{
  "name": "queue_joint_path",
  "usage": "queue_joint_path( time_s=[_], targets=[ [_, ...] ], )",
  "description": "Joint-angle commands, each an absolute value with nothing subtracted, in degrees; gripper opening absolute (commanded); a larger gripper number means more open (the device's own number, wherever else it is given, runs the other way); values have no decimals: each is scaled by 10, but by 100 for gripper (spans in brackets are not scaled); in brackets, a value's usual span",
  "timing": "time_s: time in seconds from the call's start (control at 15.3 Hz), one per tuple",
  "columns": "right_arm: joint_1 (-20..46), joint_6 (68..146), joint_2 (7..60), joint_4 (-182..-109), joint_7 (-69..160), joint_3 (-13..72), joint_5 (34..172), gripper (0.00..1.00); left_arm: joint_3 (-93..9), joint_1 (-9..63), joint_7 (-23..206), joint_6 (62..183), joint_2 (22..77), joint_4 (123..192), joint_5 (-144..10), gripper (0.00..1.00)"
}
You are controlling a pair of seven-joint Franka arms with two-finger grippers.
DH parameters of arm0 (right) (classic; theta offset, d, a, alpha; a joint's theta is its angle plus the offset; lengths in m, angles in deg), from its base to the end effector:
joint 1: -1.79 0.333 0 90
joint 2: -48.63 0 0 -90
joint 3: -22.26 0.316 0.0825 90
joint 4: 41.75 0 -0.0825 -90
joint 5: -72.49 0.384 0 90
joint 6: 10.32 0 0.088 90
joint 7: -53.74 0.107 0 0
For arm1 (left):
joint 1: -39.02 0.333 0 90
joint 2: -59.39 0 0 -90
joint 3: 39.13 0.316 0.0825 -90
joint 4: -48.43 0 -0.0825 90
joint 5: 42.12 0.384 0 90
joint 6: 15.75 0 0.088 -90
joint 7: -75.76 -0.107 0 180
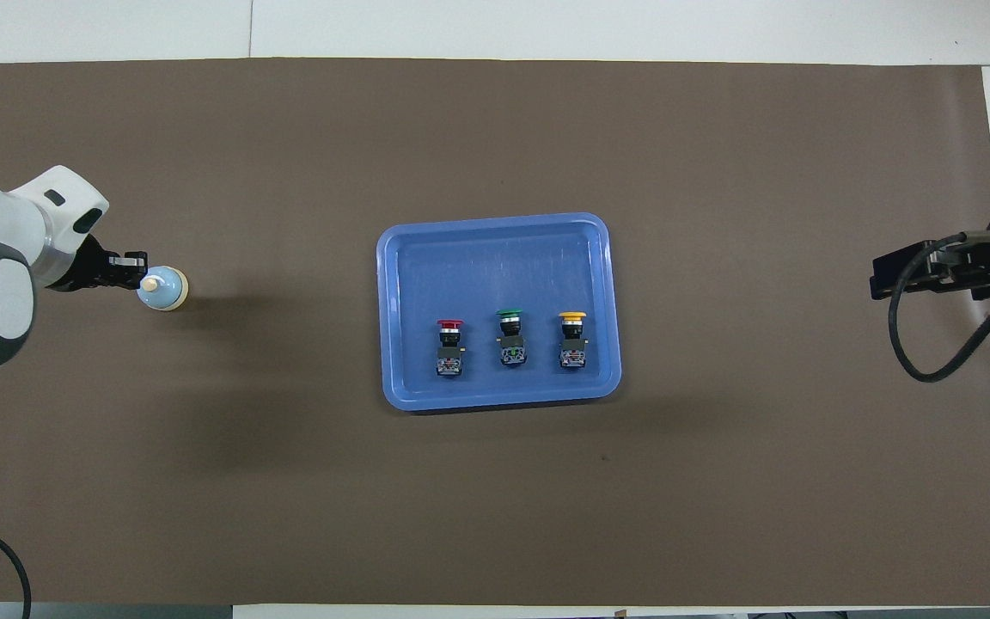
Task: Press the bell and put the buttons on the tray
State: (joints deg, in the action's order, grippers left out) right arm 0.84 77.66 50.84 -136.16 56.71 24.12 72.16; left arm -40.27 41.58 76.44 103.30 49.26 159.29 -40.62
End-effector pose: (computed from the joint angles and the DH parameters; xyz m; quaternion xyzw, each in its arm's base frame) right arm 0.5370 0.0082 0.6065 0.9992 -0.0180 -0.0367 0.0047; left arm 0.5926 0.0164 0.3927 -0.9997 -0.0119 0.0170 0.0095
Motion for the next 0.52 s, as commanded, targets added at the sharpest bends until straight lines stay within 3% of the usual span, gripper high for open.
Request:
queue_joint_path(
  time_s=[0.0, 0.07, 0.26, 0.46],
  targets=[
    [5, 769, 515, -1364, 566, 244, 714, 100, -403, 406, 760, 892, 521, 1517, -407, 95],
    [5, 769, 515, -1364, 566, 244, 714, 100, -402, 396, 759, 861, 548, 1519, -407, 100],
    [5, 769, 515, -1364, 566, 244, 714, 100, -402, 401, 757, 782, 616, 1520, -407, 100],
    [5, 769, 515, -1364, 566, 244, 714, 100, -403, 395, 759, 729, 651, 1520, -407, 100]
  ],
)
